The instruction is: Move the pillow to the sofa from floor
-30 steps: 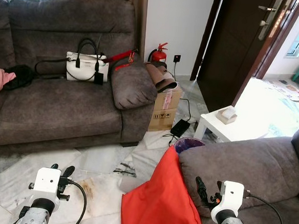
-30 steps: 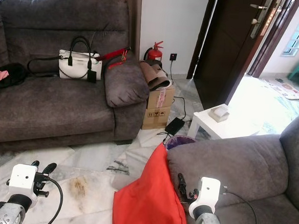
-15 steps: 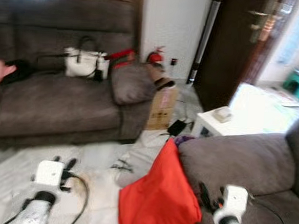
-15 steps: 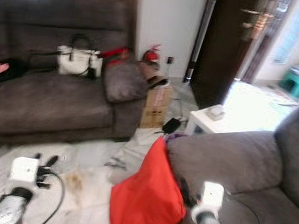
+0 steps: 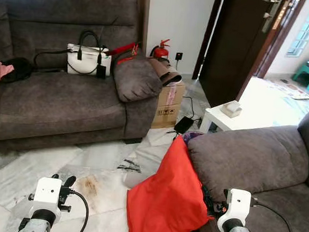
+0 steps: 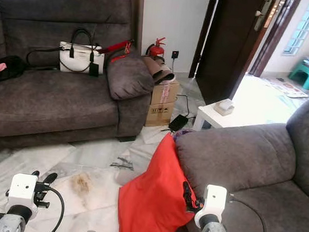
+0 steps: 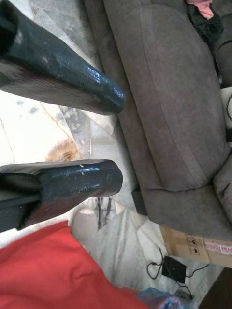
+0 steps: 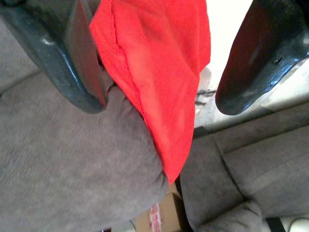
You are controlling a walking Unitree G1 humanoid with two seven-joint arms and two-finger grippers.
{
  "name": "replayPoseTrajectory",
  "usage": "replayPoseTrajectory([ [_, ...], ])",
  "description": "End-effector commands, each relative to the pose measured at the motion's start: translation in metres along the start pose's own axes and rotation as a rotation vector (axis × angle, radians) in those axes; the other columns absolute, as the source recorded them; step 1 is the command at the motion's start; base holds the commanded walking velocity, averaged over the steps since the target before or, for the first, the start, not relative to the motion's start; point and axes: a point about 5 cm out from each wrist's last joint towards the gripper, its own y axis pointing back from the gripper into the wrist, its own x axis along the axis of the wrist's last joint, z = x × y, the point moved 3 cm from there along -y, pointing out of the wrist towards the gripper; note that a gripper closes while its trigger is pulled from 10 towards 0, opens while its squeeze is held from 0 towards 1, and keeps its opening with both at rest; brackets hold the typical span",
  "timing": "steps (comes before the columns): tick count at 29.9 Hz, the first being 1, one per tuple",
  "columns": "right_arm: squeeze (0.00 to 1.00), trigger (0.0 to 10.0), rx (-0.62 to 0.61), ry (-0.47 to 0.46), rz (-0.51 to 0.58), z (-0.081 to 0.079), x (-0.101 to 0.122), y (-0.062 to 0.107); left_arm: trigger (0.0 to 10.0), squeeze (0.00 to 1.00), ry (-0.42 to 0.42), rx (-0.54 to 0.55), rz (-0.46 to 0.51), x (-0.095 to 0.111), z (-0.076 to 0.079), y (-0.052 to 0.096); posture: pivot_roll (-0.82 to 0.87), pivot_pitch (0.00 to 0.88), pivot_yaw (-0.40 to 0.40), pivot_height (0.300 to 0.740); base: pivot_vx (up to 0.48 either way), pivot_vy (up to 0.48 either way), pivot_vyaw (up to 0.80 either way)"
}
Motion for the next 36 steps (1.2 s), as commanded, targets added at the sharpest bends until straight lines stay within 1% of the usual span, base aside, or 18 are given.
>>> replayPoseTrajectory([
  [1, 0.0, 10.0, -0.003, 0.008, 0.002, 0.0005, 0.0044, -0.0029, 10.0, 0.0, 0.012, 0.006, 0.005, 0.0023, -0.0008, -0.0017, 0.09, 0.0, -0.036, 0.646, 0.0, 0.0, 0.0],
  [4, 0.0, 10.0, 0.008, -0.004, 0.036, -0.001, 0.0077, -0.0024, 10.0, 0.0, 0.011, 0.004, 0.004, 0.0021, -0.0007, -0.0019, 0.09, 0.0, -0.036, 0.641, 0.0, 0.0, 0.0],
  [12, 0.0, 10.0, -0.004, 0.001, 0.016, -0.001, 0.0039, -0.0019, 10.0, 0.0, 0.009, 0.003, 0.002, 0.0016, -0.0008, -0.0013, 0.1, 0.0, -0.037, 0.641, 0.0, 0.0, 0.0],
  [16, 0.0, 10.0, -0.009, 0.009, -0.021, -0.0013, -0.0008, -0.0023, 10.0, 0.0, 0.008, 0.004, 0.0, 0.0013, -0.0015, -0.001, 0.1, 0.0, -0.036, 0.641, 0.0, 0.0, 0.0],
  [18, 0.0, 10.0, -0.005, -0.002, 0.003, -0.0019, 0.0022, -0.0025, 10.0, 0.0, 0.006, 0.004, 0.0, 0.0013, -0.0017, -0.001, 0.1, 0.0, -0.035, 0.636, 0.0, 0.0, 0.0],
  [22, 0.0, 10.0, -0.008, -0.012, 0.015, -0.0017, 0.0033, -0.0023, 10.0, 0.0, 0.006, 0.004, 0.0, 0.0012, -0.0019, -0.0009, 0.1, 0.0, -0.034, 0.636, 0.0, 0.0, 0.0],
  [32, 0.0, 10.0, -0.012, 0.005, -0.008, -0.0018, 0.0, -0.0021, 10.0, 0.0, 0.006, 0.004, -0.005, 0.0003, -0.0019, -0.0008, 0.1, 0.0, -0.034, 0.636, 0.0, 0.0, 0.0],
  [36, 0.0, 10.0, -0.011, 0.003, -0.023, -0.0025, -0.0019, -0.0025, 10.0, 0.0, 0.006, 0.006, -0.006, 0.0001, -0.0022, -0.0008, 0.1, 0.0, -0.033, 0.626, 0.0, 0.0, 0.0],
])
